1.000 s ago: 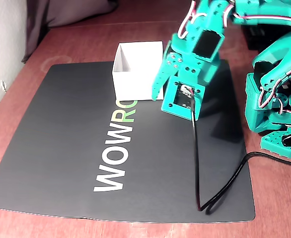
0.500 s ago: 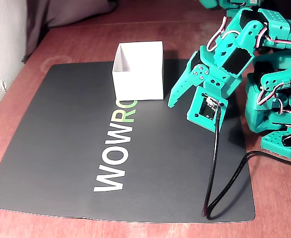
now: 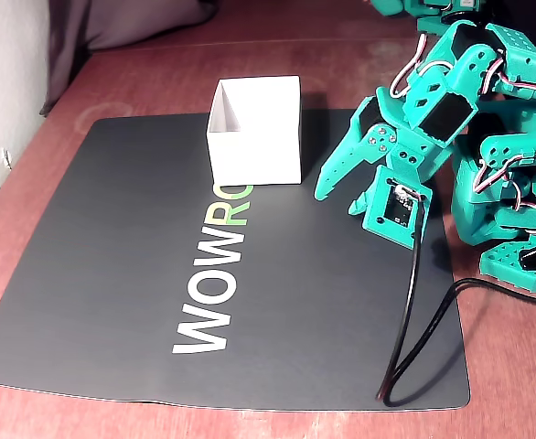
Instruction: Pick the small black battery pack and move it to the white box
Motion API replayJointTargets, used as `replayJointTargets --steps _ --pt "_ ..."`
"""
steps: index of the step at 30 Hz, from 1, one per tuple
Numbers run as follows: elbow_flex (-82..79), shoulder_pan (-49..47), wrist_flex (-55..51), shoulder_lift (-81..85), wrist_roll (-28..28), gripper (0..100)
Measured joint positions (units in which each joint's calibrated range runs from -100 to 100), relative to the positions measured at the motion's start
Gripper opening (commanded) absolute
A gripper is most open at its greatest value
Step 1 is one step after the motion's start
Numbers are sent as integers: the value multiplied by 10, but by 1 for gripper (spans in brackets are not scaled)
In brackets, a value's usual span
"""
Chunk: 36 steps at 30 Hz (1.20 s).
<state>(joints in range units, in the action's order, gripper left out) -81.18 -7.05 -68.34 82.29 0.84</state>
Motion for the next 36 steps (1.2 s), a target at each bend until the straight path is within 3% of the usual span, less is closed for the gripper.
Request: replayJointTargets --steps 18,20,22,36 --pt "-52 -1 -72 169 -19 14" --pt "-54 -1 -72 169 -19 12" --pt "-63 -1 -72 169 -19 4" --pt "-68 -1 -72 169 -19 1"
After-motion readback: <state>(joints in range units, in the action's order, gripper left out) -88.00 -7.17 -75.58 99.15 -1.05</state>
